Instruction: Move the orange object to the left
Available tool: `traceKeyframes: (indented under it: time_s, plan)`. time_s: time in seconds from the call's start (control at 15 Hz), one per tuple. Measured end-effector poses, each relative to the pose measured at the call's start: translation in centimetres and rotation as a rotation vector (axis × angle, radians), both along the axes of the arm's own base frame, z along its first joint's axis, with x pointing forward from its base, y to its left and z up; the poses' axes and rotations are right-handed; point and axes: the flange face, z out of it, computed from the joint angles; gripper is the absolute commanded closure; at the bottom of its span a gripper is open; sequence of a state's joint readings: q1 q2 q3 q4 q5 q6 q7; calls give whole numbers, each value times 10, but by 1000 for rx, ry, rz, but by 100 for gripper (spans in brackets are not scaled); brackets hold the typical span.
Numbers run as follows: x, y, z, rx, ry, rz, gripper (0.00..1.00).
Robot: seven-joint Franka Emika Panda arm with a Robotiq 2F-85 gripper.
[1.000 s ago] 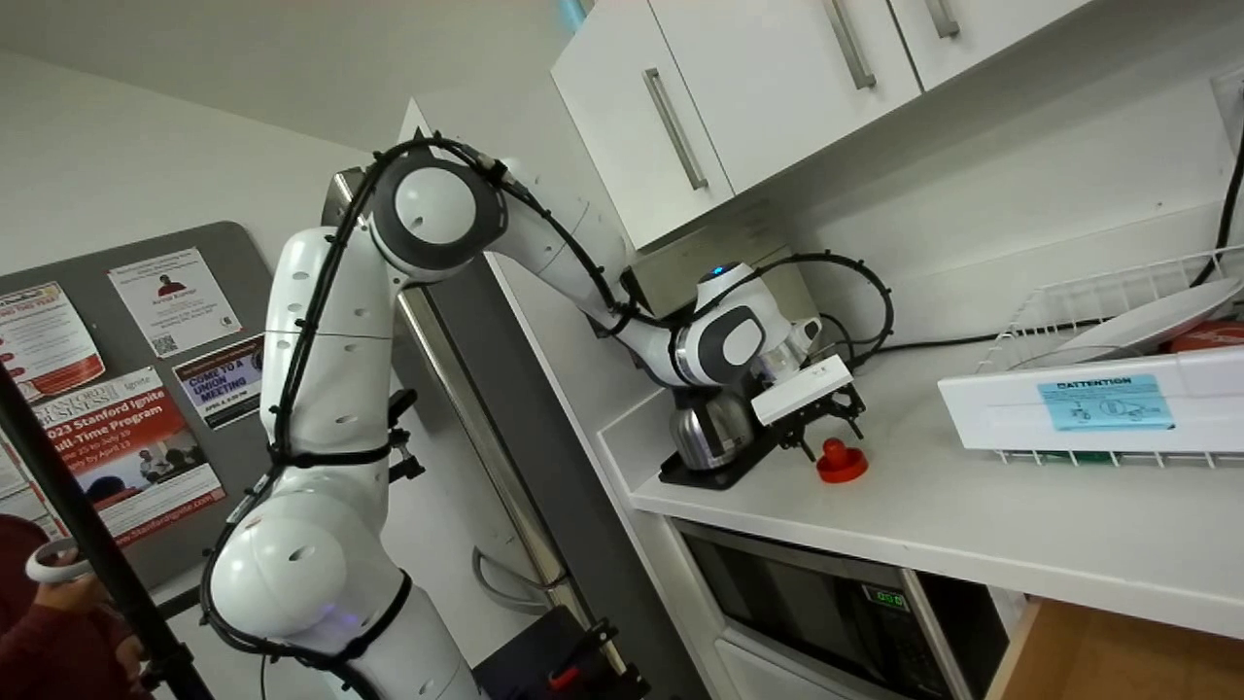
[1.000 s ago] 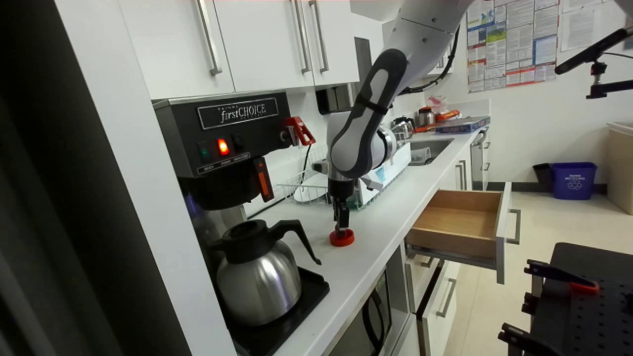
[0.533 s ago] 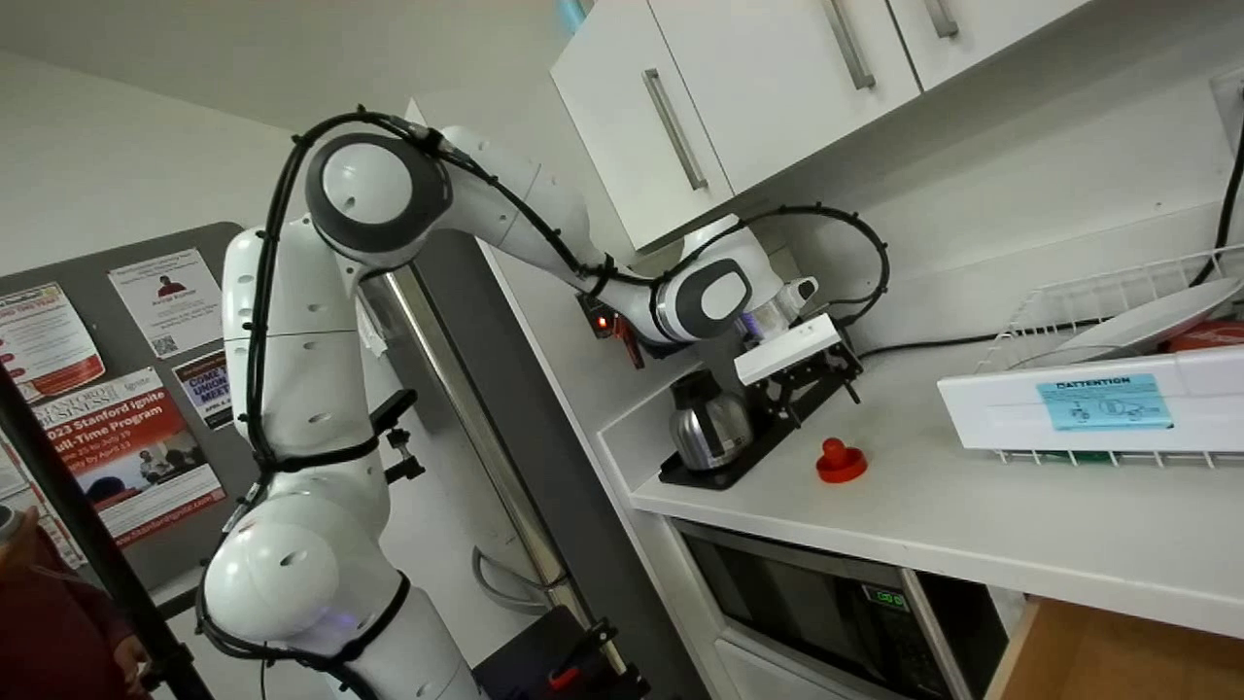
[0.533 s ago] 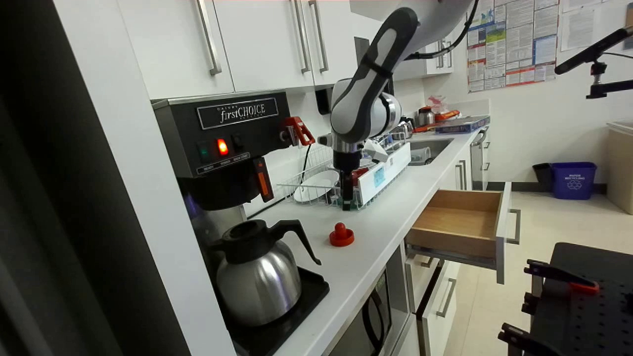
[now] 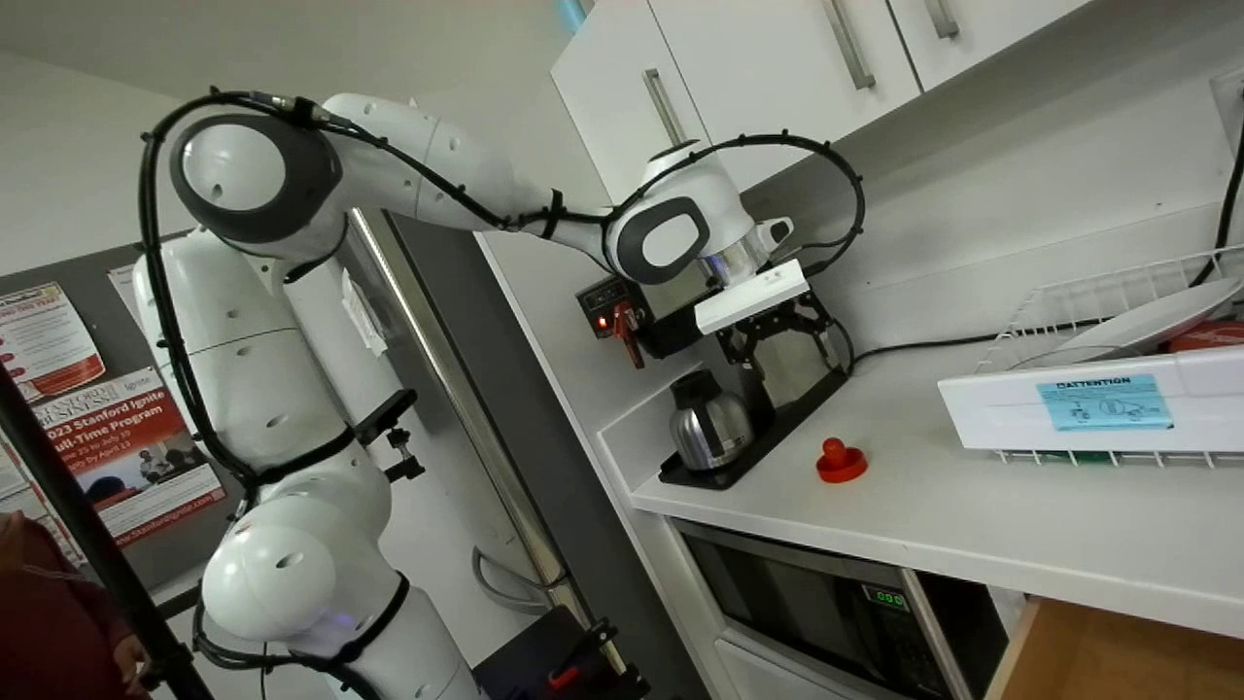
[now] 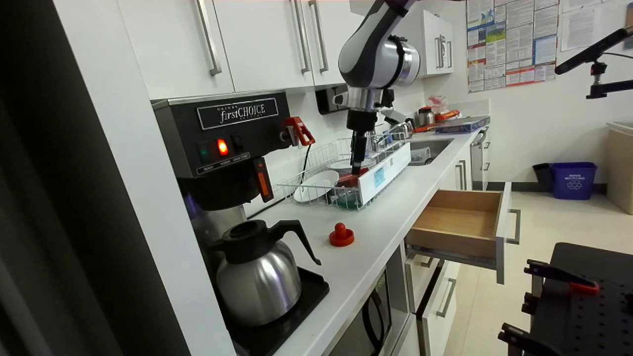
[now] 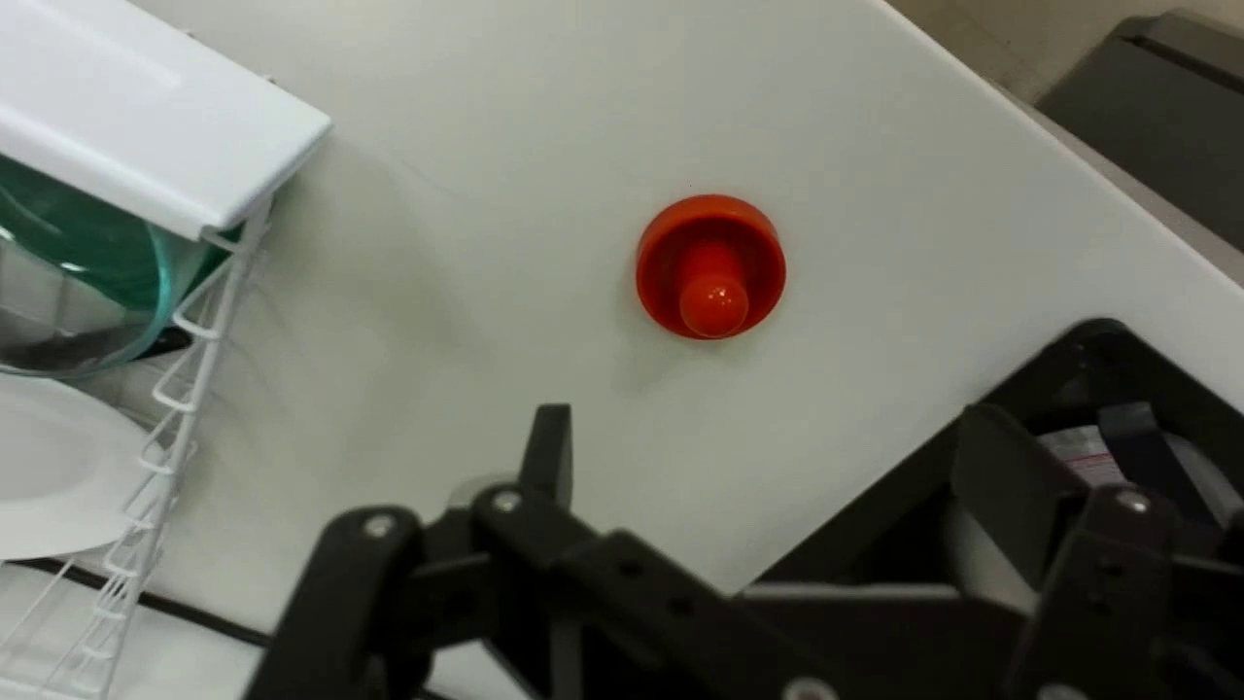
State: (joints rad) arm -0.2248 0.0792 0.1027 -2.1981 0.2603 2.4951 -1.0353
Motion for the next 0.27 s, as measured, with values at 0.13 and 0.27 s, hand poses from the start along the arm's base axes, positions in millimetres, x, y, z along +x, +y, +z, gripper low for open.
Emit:
traceKeyframes:
  time_s: [0.13,0.27]
  plan:
    - [-7,-8,9,2,1,-17,0]
    - [-11,-11,10,2,3,-24,0]
